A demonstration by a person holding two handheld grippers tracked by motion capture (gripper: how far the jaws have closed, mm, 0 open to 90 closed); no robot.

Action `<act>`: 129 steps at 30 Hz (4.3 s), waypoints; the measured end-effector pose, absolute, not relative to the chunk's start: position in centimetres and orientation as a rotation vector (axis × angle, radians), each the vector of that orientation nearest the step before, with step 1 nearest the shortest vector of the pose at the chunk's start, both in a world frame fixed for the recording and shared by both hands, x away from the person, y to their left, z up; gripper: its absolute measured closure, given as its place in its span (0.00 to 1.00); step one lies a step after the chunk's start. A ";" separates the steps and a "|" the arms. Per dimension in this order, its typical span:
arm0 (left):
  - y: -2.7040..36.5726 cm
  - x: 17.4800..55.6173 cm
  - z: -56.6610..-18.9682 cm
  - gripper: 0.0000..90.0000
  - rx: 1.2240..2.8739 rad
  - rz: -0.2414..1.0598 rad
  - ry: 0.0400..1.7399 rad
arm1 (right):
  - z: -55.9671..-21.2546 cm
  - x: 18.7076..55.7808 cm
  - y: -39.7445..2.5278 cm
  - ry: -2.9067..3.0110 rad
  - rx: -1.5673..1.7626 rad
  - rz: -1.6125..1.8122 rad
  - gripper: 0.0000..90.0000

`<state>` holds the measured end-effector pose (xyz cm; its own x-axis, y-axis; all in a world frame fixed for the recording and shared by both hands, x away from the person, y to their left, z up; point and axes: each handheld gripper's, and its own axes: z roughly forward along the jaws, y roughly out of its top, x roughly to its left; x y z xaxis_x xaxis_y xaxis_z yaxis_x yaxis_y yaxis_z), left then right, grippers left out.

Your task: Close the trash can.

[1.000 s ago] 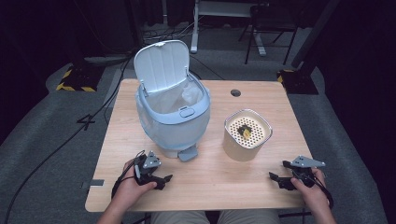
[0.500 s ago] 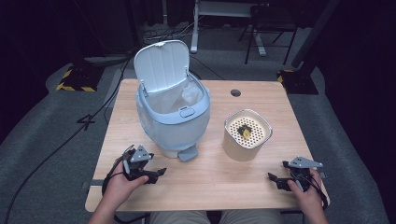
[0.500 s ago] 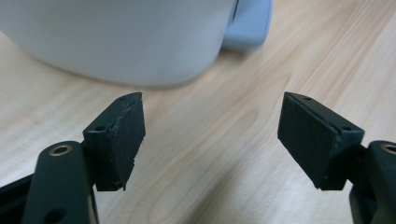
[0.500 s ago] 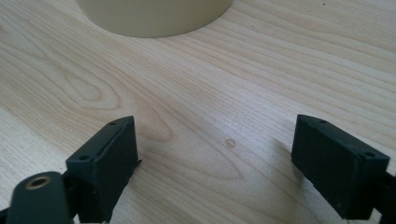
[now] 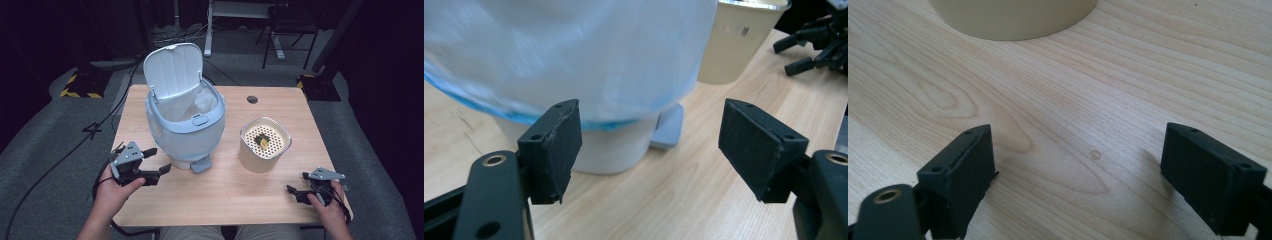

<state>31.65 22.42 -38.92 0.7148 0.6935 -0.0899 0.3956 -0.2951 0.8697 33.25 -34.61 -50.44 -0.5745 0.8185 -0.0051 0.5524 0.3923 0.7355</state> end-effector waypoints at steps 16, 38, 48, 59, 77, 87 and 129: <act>25.3 33.7 -31.4 0.28 1.854 0.391 0.635 | -50.4 33.3 -34.6 2.288 1.186 1.000 0.16; 27.3 40.4 -24.9 0.30 1.803 0.397 0.621 | -50.5 33.3 -34.6 2.288 1.186 1.000 0.16; 27.7 44.4 -24.2 0.34 1.784 0.416 0.742 | -50.5 33.3 -34.6 2.288 1.186 1.000 0.16; 25.6 46.8 -23.8 0.36 1.790 0.390 0.707 | -50.4 33.3 -34.6 2.289 1.187 1.000 0.16; 23.1 43.2 -24.2 0.37 1.876 0.260 0.519 | -50.4 33.3 -34.5 2.290 1.185 0.996 0.16; 20.7 41.6 -25.7 0.38 1.917 0.126 0.504 | -50.4 33.4 -34.5 2.289 1.187 0.997 0.16; 16.3 41.6 -28.0 0.36 1.997 0.321 0.559 | -50.4 33.5 -34.3 2.287 1.191 0.993 0.15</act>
<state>41.64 16.28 -28.01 0.8583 0.5130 -0.0116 0.2490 -0.3966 0.8836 33.54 -34.25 -50.43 -0.5707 0.8211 -0.0071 0.5553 0.3923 0.7333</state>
